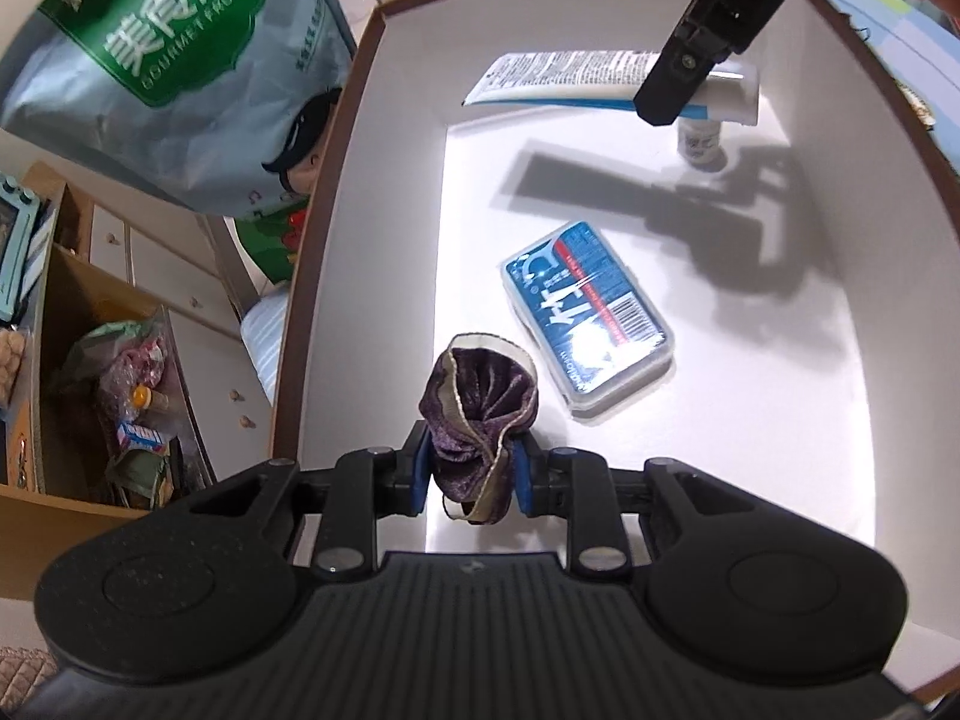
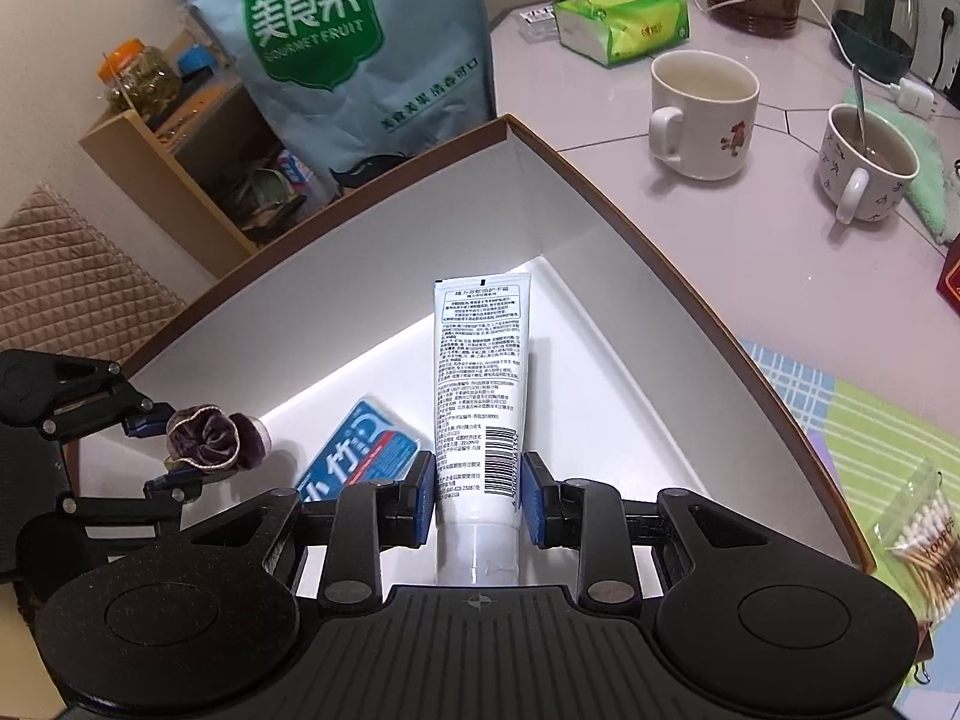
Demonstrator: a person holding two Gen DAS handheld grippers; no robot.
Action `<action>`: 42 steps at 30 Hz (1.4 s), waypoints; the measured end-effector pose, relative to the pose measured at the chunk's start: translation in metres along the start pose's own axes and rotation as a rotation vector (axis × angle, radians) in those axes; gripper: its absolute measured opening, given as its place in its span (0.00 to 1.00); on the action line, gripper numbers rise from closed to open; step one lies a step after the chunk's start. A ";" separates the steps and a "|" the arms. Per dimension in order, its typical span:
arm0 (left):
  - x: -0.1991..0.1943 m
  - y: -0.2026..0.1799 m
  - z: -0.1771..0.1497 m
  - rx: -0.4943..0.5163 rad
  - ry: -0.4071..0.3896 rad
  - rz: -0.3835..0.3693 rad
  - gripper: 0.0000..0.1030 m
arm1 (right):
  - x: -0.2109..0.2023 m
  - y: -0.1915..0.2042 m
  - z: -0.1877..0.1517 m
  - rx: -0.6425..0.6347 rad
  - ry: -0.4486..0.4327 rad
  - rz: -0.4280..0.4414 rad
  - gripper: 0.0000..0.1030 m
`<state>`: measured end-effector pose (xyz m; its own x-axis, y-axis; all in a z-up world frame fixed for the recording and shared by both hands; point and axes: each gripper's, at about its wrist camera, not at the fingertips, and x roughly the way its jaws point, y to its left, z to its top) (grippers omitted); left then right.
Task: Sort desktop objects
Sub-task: 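Open the left tool to drop the pouch while the right tool releases the tube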
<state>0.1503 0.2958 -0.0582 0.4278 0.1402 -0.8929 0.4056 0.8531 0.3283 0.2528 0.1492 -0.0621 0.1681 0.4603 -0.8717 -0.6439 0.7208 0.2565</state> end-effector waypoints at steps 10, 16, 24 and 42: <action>0.019 0.008 0.011 -0.034 0.039 -0.037 0.25 | 0.018 -0.006 0.010 0.004 0.028 -0.031 0.28; 0.028 0.010 0.016 -0.056 0.060 -0.043 0.30 | 0.024 -0.008 0.014 0.012 0.030 -0.032 0.28; 0.029 0.001 0.021 -0.052 0.052 -0.056 0.53 | 0.031 -0.009 0.016 0.017 0.035 -0.035 0.28; -0.008 0.008 0.002 -0.125 0.015 -0.029 0.75 | 0.038 -0.005 0.020 -0.015 0.003 -0.047 0.62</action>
<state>0.1512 0.3006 -0.0479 0.4047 0.1209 -0.9064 0.3139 0.9126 0.2619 0.2774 0.1733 -0.0887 0.1966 0.4243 -0.8839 -0.6462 0.7341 0.2086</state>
